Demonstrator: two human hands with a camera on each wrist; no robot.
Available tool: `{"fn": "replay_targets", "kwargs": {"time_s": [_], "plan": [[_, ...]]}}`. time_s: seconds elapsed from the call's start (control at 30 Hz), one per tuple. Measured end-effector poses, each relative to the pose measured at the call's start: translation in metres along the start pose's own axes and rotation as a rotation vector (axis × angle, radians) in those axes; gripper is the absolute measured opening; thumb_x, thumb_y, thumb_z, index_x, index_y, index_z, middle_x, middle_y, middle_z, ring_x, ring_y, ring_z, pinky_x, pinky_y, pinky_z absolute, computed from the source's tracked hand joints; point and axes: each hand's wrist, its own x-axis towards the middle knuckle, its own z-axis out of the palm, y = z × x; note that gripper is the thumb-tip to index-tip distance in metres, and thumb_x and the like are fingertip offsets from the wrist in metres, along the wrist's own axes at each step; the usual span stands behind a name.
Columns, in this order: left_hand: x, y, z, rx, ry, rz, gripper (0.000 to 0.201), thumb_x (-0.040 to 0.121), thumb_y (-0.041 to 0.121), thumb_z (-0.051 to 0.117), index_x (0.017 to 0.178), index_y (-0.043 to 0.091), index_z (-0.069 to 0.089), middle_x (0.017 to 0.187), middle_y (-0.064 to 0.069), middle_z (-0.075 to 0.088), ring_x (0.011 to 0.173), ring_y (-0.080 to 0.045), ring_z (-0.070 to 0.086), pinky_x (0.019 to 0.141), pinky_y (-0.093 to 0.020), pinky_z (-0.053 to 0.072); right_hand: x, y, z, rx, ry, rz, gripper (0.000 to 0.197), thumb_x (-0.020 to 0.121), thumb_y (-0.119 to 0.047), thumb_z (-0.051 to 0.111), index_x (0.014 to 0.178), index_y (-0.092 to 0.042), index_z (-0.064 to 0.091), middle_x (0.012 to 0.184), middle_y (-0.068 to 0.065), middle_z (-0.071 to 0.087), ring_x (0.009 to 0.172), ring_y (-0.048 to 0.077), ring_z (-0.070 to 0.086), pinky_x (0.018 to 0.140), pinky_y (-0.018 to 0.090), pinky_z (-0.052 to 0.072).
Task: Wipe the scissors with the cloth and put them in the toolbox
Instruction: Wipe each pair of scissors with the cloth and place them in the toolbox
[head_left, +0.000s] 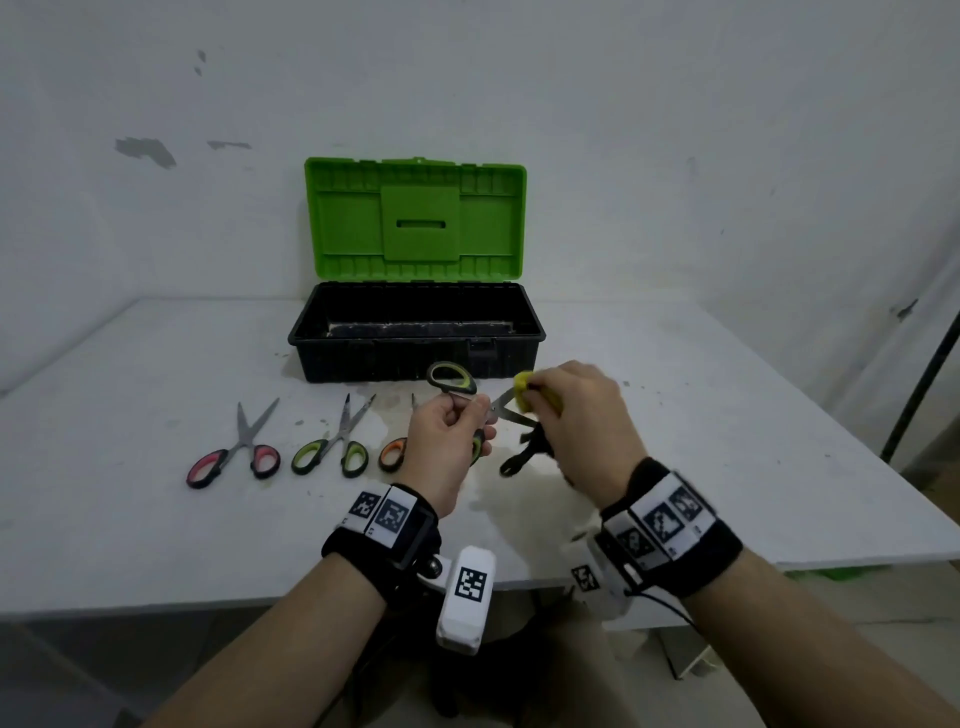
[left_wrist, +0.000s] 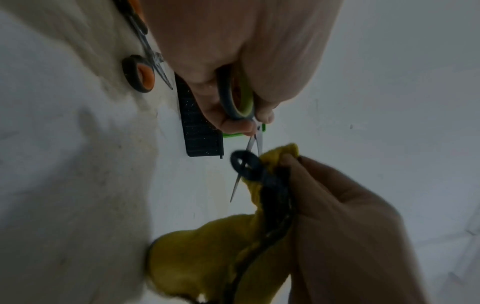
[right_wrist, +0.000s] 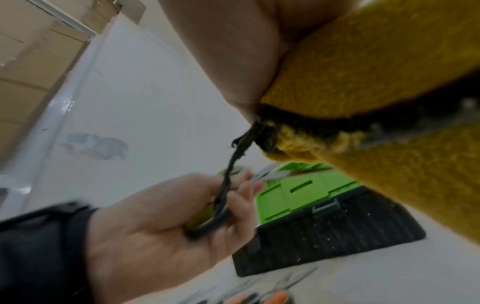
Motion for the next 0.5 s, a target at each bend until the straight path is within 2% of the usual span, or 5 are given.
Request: {"fn": "replay_targets", "kwargs": {"time_s": [0.1, 0.17, 0.27, 0.33, 0.5], "plan": [[0.000, -0.001, 0.005, 0.014, -0.040, 0.000, 0.018, 0.101, 0.016, 0.057, 0.093, 0.000, 0.064, 0.073, -0.007, 0.066, 0.061, -0.014, 0.058, 0.059, -0.029, 0.052, -0.012, -0.009, 0.016, -0.034, -0.078, -0.057, 0.015, 0.093, -0.019, 0.060, 0.098, -0.014, 0.073, 0.092, 0.005, 0.065, 0.094, 0.021, 0.052, 0.073, 0.021, 0.034], [-0.002, -0.002, 0.005, 0.006, -0.043, 0.002, 0.017, 0.100, 0.015, 0.058, 0.091, 0.002, 0.063, 0.072, -0.006, 0.067, 0.061, -0.015, 0.058, 0.059, -0.029, 0.051, -0.008, -0.004, 0.020, -0.033, -0.074, -0.028, 0.016, 0.094, -0.020, 0.058, 0.098, -0.014, 0.073, 0.093, 0.005, 0.065, 0.095, 0.021, 0.053, 0.074, 0.021, 0.034], [-0.004, -0.001, 0.000, 0.006, -0.021, -0.003, 0.015, 0.099, 0.014, 0.060, 0.089, 0.004, 0.064, 0.073, -0.005, 0.068, 0.060, -0.010, 0.061, 0.056, -0.024, 0.052, 0.006, 0.012, 0.016, -0.032, -0.028, 0.062, 0.015, 0.093, -0.019, 0.058, 0.089, -0.014, 0.071, 0.088, 0.005, 0.063, 0.092, 0.022, 0.053, 0.072, 0.024, 0.034], [-0.004, -0.001, -0.003, 0.011, -0.008, -0.039, 0.015, 0.098, 0.015, 0.061, 0.089, 0.004, 0.063, 0.074, -0.006, 0.068, 0.058, -0.008, 0.061, 0.054, -0.023, 0.052, 0.013, 0.022, 0.011, -0.022, -0.008, 0.106, 0.015, 0.092, -0.019, 0.058, 0.086, -0.016, 0.071, 0.085, 0.003, 0.063, 0.087, 0.021, 0.055, 0.073, 0.027, 0.039], [-0.003, 0.003, -0.007, -0.066, 0.056, -0.127, 0.034, 0.096, 0.034, 0.060, 0.103, 0.001, 0.059, 0.086, -0.009, 0.060, 0.059, -0.018, 0.060, 0.053, -0.029, 0.051, 0.009, 0.019, -0.006, 0.055, 0.091, 0.077, 0.008, 0.094, -0.020, 0.056, 0.094, -0.020, 0.064, 0.081, -0.002, 0.067, 0.076, 0.017, 0.058, 0.075, 0.034, 0.048]]}}
